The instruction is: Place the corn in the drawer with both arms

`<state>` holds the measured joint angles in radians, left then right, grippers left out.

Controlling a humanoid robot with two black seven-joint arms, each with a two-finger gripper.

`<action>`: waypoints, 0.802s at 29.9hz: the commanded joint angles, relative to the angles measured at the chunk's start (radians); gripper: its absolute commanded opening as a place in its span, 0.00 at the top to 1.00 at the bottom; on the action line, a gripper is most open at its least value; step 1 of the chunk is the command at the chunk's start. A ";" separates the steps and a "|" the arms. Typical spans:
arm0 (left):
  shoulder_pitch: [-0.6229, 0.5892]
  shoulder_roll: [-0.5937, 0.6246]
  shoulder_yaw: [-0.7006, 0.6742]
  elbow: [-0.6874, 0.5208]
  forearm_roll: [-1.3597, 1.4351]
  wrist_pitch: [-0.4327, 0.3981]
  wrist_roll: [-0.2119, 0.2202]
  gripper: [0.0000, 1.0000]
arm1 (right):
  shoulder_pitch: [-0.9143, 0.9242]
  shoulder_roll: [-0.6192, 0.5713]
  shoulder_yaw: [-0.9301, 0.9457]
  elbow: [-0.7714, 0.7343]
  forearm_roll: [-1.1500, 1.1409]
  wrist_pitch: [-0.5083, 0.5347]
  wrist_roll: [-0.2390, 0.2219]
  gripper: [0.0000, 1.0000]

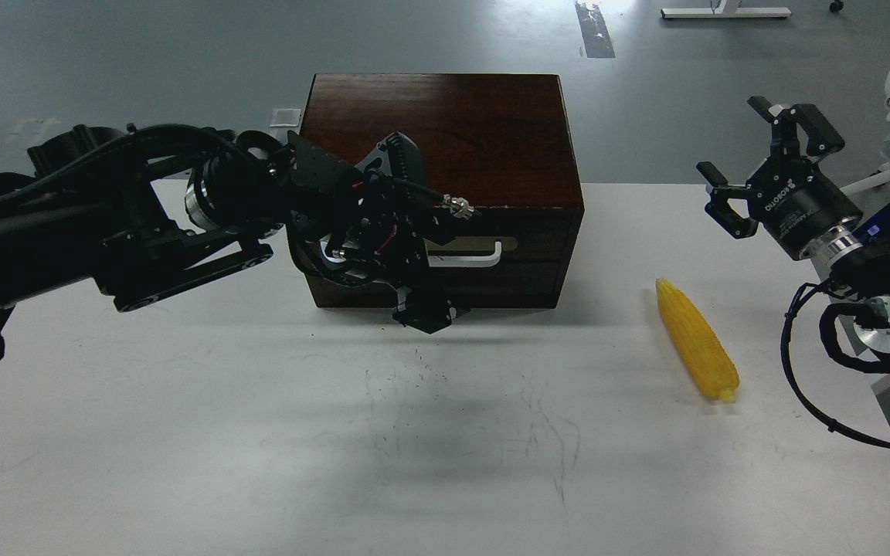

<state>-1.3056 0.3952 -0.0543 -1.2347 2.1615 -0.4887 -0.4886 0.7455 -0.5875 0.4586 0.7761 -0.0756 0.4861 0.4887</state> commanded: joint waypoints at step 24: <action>0.019 -0.007 0.034 -0.003 -0.009 0.000 0.000 0.01 | -0.009 -0.023 0.002 0.005 0.000 -0.001 0.000 0.00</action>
<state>-1.2885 0.3878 -0.0235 -1.2208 2.1535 -0.4887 -0.4883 0.7372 -0.6098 0.4603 0.7808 -0.0751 0.4847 0.4887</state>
